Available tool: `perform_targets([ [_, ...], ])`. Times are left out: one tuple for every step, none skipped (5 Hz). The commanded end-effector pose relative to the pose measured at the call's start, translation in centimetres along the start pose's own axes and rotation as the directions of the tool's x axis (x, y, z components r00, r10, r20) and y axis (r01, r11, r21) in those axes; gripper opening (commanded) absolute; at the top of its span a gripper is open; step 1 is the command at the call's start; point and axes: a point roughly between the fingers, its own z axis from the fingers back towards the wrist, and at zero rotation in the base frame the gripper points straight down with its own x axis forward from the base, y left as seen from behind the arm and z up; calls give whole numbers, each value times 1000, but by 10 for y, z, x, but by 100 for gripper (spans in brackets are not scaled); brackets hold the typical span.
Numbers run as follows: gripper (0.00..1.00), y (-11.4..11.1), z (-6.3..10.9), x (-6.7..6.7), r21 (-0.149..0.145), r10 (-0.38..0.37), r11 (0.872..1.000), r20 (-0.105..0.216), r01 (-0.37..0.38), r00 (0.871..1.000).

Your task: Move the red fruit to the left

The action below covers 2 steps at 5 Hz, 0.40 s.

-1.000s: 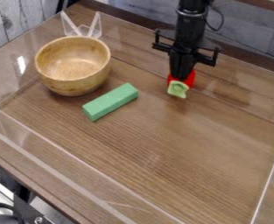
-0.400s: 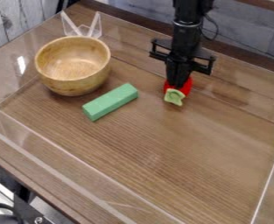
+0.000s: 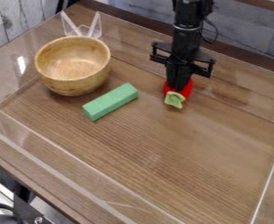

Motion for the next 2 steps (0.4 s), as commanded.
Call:
perform_targets([
  [0,8,-2,5,0,18,1000,19,-18,1000],
  [0,8,-8,5,-1,21,1000,13,-21,1000],
])
